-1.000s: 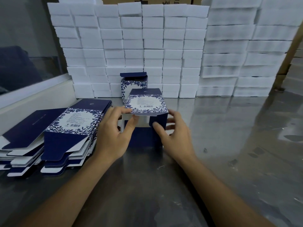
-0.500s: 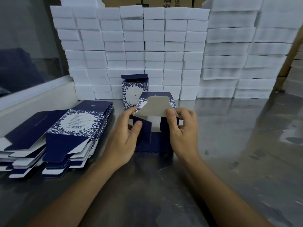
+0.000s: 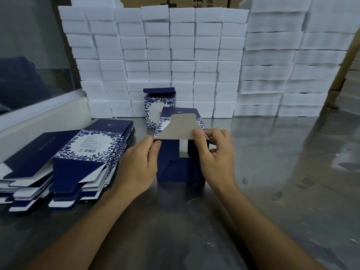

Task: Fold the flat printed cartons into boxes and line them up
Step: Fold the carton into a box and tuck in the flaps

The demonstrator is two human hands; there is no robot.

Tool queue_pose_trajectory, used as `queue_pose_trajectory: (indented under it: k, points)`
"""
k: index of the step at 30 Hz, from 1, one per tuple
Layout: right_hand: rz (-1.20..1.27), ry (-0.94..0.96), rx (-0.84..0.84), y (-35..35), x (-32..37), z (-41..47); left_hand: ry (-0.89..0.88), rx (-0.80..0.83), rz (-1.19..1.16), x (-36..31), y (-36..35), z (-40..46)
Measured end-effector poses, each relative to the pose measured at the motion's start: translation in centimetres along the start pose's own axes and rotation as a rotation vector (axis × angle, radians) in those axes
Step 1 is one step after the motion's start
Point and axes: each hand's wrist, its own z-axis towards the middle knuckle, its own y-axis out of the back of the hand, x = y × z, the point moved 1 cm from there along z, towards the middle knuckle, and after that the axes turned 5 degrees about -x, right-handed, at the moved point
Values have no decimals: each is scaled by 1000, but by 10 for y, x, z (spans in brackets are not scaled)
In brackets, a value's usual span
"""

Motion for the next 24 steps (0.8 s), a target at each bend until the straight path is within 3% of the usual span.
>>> queue_pose_trajectory:
  k: [10,17,24]
  points:
    - [5,-35,23,-2,1,-2,17,37,-15,4,-1,-1]
    - [19,-67,59,-2,-1,-2,103,242,20,11,-4,-7]
    - [6,-79,68,-3,-1,-2,60,245,84,15,-5,-4]
